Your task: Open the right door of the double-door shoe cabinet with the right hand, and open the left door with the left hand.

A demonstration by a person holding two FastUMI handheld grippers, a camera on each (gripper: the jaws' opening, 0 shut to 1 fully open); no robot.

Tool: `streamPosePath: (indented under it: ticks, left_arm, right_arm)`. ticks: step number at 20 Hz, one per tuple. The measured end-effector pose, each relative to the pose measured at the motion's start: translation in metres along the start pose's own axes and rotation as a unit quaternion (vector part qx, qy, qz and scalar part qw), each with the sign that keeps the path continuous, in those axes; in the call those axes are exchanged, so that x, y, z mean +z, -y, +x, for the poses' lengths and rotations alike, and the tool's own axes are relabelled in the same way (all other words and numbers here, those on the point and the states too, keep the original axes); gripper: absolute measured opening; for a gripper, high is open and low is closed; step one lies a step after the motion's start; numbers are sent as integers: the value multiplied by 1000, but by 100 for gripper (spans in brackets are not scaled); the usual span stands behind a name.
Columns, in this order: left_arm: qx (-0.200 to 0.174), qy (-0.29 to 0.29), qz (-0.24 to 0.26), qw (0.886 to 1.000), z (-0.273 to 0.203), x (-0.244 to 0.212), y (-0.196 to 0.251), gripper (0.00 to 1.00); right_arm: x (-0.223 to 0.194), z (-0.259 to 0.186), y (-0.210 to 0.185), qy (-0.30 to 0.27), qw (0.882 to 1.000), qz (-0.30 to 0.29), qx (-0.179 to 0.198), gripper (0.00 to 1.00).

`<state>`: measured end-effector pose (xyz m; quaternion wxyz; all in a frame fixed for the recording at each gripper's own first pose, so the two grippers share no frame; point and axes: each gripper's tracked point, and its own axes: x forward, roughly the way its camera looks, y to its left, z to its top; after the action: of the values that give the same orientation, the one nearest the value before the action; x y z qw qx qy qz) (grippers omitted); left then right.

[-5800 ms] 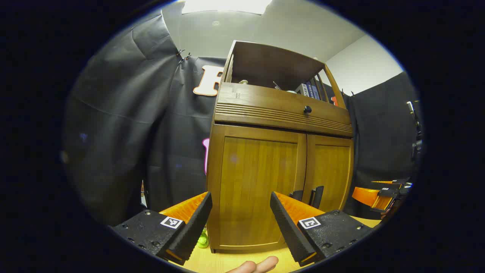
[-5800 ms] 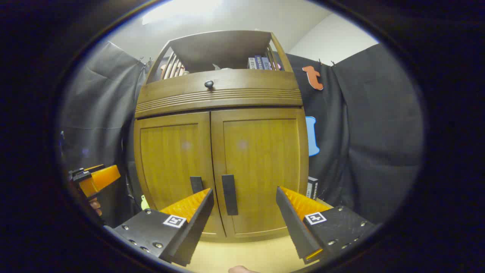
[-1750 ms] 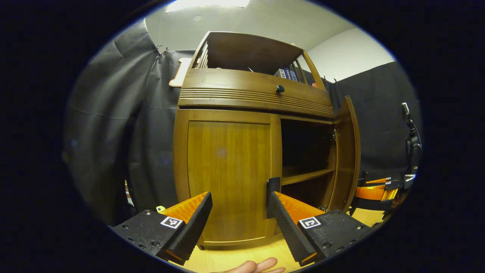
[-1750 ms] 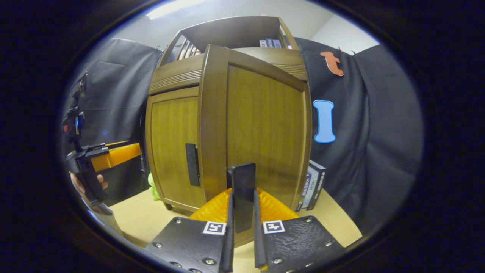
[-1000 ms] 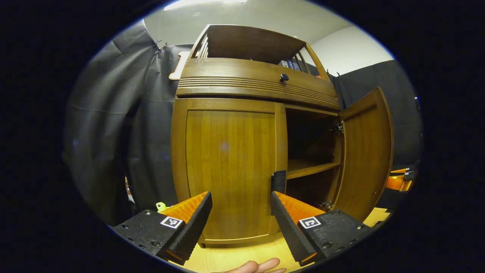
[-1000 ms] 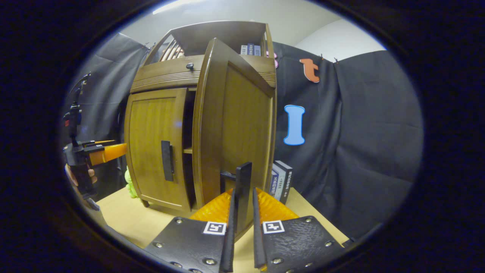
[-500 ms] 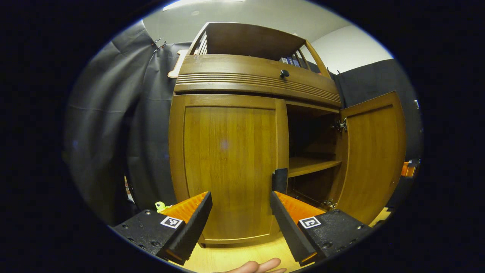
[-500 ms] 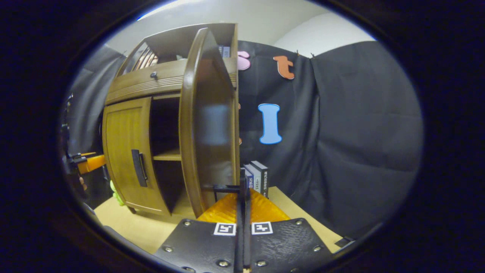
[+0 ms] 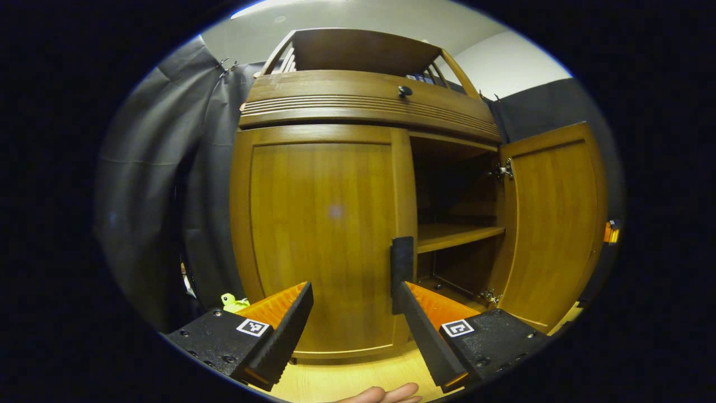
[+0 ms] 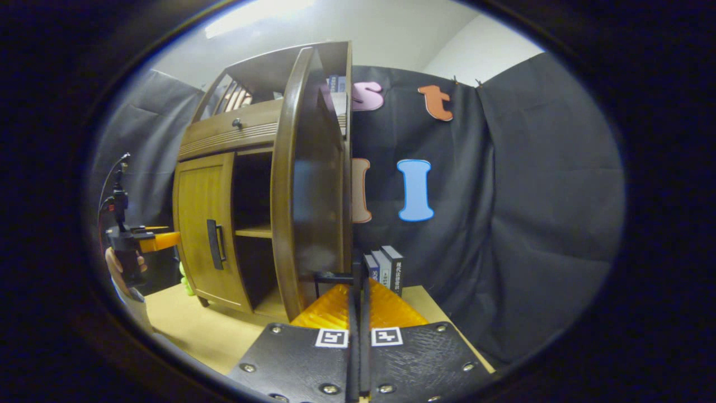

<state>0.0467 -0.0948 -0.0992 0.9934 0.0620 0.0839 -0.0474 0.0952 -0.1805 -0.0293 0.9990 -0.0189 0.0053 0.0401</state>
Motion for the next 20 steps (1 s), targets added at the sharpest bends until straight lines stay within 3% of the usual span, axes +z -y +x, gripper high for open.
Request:
streamPosePath:
  ticks: [2, 6, 10, 11, 13, 14, 15, 16, 20]
  left_arm:
    - [-4, 0, 9, 1000, 3, -4, 14, 93]
    - [3, 15, -1, 1000, 10, -2, 29, 99]
    - [20, 32, -4, 999, 32, 12, 38, 99]
    - [28, 32, -1, 999, 37, 12, 37, 99]
    - [42, 17, 4, 999, 50, 7, 38, 99]
    - [41, 10, 3, 999, 56, 6, 42, 96]
    - [38, 1, 0, 999, 60, 3, 45, 97]
    - [34, -5, -2, 999, 65, 2, 50, 97]
    - [39, -8, -6, 999, 77, 2, 53, 96]
  right_arm:
    - [0, 3, 10, 11, 1000, -1, 25, 1]
    - [-5, 6, 14, 16, 998, -13, 61, 2]
    - [-19, -10, 14, 13, 995, -88, 43, 2]
    - [-22, -20, 13, 14, 993, -109, 37, 17]
    - [-25, -38, 11, 23, 991, -132, 25, 16]
    - [-24, -48, 10, 29, 990, -135, 21, 21]
    - [-23, -59, 6, 32, 990, -135, 25, 32]
    - [-21, -68, 5, 38, 990, -136, 23, 30]
    - [-4, -110, 33, 64, 989, -130, -33, 83]
